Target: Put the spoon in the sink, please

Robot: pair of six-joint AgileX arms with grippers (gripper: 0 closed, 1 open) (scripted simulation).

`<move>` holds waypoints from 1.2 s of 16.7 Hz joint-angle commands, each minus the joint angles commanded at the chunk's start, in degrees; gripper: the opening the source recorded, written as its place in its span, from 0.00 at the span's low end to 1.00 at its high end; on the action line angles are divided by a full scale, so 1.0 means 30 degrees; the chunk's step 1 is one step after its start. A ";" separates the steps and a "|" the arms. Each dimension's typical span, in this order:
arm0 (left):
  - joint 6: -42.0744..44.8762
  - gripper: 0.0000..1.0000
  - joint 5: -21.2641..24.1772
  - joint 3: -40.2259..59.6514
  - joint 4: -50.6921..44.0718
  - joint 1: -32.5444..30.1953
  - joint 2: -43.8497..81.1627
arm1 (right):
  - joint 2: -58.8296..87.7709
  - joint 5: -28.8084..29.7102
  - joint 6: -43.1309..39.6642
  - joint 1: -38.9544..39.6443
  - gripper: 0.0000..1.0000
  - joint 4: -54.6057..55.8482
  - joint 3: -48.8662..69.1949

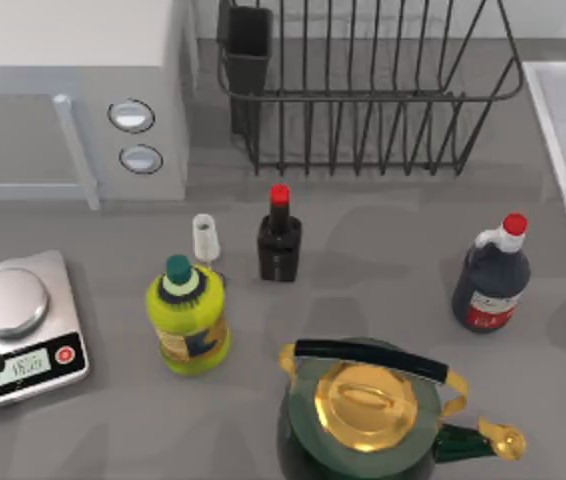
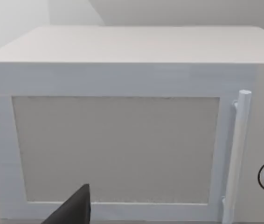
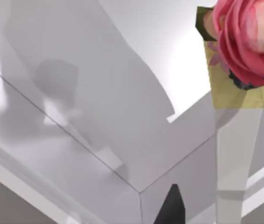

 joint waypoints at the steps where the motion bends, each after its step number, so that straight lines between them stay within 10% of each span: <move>1: 0.0000 1.00 0.0000 0.0000 0.0000 0.0000 0.0000 | 0.1385 0.0000 0.0306 0.0268 0.00 -0.0649 0.2032; 10: 0.0000 1.00 0.0000 0.0000 0.0000 0.0000 0.0000 | 0.9297 0.0137 0.2188 0.2248 0.00 -0.3810 1.4295; 20: 0.0000 1.00 0.0000 0.0000 0.0000 0.0000 0.0000 | 0.9437 0.0135 0.2342 0.2299 0.00 -0.3276 1.4265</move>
